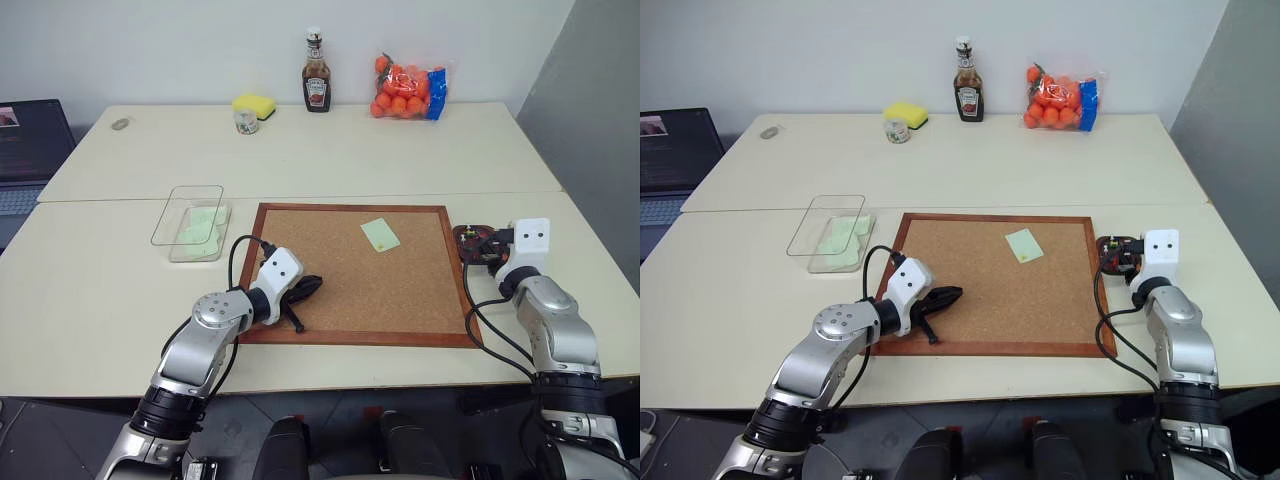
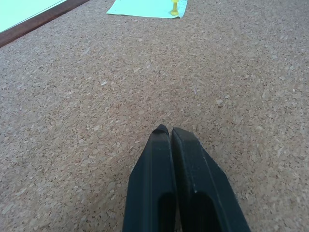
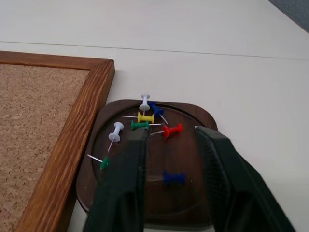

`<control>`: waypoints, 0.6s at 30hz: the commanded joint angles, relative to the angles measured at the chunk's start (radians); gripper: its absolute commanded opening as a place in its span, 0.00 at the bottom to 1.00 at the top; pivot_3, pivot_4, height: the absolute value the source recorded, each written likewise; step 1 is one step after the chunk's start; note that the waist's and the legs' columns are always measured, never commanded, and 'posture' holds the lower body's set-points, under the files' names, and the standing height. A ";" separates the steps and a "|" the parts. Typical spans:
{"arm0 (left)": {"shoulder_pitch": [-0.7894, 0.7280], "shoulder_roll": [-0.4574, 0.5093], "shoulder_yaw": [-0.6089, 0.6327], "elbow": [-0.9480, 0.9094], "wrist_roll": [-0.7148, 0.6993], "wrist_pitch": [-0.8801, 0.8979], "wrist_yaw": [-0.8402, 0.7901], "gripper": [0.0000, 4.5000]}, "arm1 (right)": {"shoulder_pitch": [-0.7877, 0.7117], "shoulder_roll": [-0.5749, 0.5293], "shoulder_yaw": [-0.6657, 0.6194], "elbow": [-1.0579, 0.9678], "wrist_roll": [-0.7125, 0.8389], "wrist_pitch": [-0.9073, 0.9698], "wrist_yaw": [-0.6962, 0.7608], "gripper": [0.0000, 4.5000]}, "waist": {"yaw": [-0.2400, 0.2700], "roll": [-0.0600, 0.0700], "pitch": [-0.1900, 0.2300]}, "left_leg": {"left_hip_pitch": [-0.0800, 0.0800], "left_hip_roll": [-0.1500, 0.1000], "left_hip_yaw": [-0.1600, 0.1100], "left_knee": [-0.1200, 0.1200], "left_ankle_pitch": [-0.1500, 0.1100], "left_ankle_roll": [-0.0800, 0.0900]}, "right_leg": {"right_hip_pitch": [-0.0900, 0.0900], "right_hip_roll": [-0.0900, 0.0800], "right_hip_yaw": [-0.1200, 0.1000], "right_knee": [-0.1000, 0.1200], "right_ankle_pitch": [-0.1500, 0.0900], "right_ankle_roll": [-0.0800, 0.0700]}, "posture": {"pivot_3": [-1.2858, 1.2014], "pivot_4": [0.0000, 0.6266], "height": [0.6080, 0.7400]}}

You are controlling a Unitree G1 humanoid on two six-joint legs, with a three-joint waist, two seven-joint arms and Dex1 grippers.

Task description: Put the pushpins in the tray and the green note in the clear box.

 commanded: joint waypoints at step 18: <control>0.017 0.005 -0.042 0.027 0.011 0.018 -0.025 0.03 | 0.003 0.114 0.249 -0.367 0.087 0.063 0.128 0.59 | -0.001 -0.001 0.000 | 0.000 0.000 0.000 0.000 0.000 0.000 | 0.000 0.000 0.000 0.000 0.000 0.000 | 0.52 0.24 1.00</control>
